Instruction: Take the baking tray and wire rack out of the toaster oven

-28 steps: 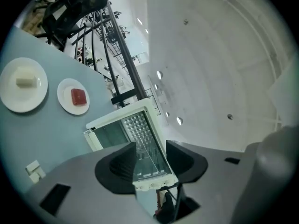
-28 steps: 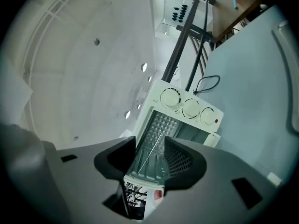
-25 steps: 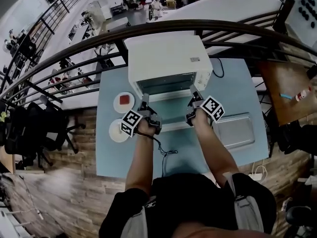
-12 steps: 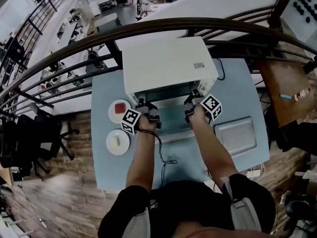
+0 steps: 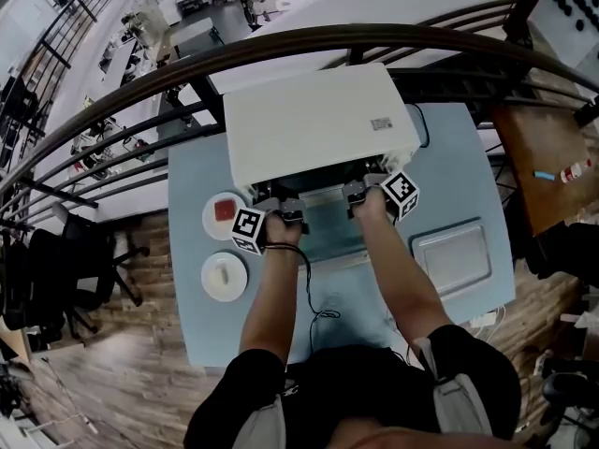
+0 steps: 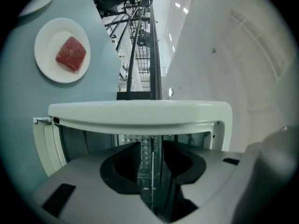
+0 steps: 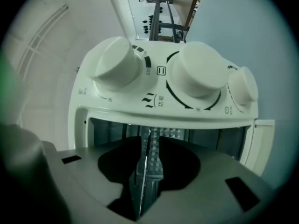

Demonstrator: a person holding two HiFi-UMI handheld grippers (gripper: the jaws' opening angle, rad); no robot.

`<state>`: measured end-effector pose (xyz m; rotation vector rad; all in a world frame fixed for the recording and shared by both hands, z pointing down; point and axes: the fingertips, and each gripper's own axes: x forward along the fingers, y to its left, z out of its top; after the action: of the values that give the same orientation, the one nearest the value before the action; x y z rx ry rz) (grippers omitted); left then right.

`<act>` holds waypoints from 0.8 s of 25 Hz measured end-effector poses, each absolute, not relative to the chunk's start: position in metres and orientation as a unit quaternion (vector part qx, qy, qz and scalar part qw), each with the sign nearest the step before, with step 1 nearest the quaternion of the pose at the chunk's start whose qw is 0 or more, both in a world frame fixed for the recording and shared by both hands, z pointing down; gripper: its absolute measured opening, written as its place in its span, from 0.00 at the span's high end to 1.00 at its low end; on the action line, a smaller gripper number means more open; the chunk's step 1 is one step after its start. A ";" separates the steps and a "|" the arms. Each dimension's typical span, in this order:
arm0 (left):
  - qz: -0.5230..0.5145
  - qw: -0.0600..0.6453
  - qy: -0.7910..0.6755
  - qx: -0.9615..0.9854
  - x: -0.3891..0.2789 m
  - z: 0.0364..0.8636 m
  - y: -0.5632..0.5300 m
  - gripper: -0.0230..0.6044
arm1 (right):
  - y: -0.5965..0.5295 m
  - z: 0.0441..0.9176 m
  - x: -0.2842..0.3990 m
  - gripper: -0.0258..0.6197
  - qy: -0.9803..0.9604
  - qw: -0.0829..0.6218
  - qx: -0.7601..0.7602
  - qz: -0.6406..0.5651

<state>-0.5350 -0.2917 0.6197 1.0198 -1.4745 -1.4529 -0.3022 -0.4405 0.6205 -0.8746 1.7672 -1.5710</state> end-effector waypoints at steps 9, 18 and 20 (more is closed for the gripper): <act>-0.570 0.422 -0.592 0.383 -0.529 0.623 -0.286 0.92 | -0.436 0.623 -0.302 0.94 0.657 0.297 -0.331 -0.609; -0.550 0.441 -0.599 0.379 -0.510 0.623 -0.262 0.93 | -0.414 0.622 -0.286 0.94 0.655 0.287 -0.333 -0.614; -0.549 0.444 -0.599 0.378 -0.505 0.623 -0.256 0.93 | -0.408 0.622 -0.283 0.94 0.655 0.280 -0.334 -0.617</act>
<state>-0.5053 -0.2558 0.6235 0.9375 -1.4843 -1.3605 -0.2831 -0.4078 0.6222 -0.8958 1.7561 -1.6549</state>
